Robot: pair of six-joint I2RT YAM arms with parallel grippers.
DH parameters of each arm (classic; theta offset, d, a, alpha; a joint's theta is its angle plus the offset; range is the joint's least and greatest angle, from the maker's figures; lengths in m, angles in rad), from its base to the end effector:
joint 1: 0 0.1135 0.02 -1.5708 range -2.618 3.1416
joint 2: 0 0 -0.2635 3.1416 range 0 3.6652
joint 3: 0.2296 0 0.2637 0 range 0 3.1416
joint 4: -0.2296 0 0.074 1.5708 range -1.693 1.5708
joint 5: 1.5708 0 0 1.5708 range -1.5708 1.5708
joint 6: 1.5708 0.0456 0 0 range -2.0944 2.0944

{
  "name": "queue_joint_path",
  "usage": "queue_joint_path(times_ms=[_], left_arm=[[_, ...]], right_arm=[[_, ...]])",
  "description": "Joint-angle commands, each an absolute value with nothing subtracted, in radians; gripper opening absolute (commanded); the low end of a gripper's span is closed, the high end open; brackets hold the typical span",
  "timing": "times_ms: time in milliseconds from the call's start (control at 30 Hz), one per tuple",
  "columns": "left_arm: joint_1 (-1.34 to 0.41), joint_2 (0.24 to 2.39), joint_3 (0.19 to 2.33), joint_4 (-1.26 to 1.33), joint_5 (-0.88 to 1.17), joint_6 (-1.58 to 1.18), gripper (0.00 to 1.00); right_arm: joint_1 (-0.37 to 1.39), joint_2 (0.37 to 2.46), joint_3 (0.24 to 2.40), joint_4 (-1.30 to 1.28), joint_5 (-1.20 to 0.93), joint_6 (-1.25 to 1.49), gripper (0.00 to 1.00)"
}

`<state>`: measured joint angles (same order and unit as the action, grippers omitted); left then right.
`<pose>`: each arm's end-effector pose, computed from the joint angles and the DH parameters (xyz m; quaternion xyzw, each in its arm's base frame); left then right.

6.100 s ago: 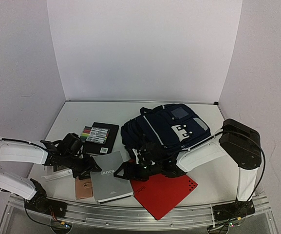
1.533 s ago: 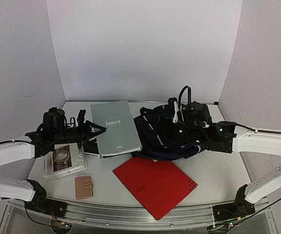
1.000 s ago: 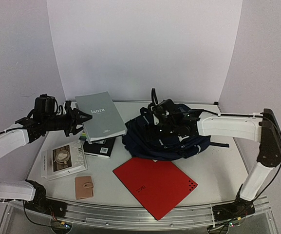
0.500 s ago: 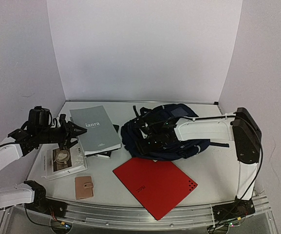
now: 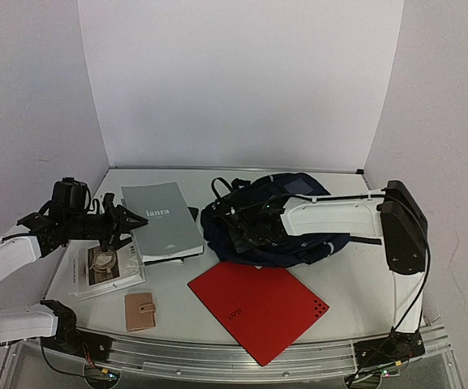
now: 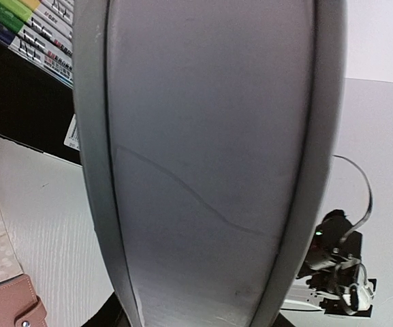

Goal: Pack the student bag
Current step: Pick up the book from the center of the board, then place the book in the student bag.

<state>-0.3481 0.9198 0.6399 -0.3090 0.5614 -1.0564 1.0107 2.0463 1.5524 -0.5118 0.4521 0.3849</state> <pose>0.1960 -0.0970 0.2473 -0.1714 0.8401 -0.4791 0.1880 0.2595 0.3764 0.1817 -0.2286 0.9097 0.0096 0.3465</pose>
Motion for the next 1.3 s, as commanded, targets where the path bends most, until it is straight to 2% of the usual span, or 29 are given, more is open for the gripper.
queue_joint_path(times_ms=[0,267,400,567,1267], left_arm=[[-0.352,0.963,0.703,-0.276,0.627,-1.023,0.26],[-0.478,1.076,0.710,-0.049,0.634,-1.100,0.28],[-0.594,1.173,0.775,0.031,0.593,-1.124,0.27],[-0.648,1.240,0.808,0.131,0.601,-1.169,0.26],[-0.708,1.386,0.873,-0.060,0.473,-1.124,0.22]], right_arm=[[1.015,1.840,1.613,-0.521,0.445,0.493,0.00],[1.014,1.696,1.610,-0.439,0.303,0.560,0.00],[1.015,1.675,1.578,-0.418,0.281,0.580,0.00],[1.015,1.651,1.547,-0.408,0.281,0.594,0.00],[1.014,1.516,1.559,-0.315,0.209,0.542,0.00]])
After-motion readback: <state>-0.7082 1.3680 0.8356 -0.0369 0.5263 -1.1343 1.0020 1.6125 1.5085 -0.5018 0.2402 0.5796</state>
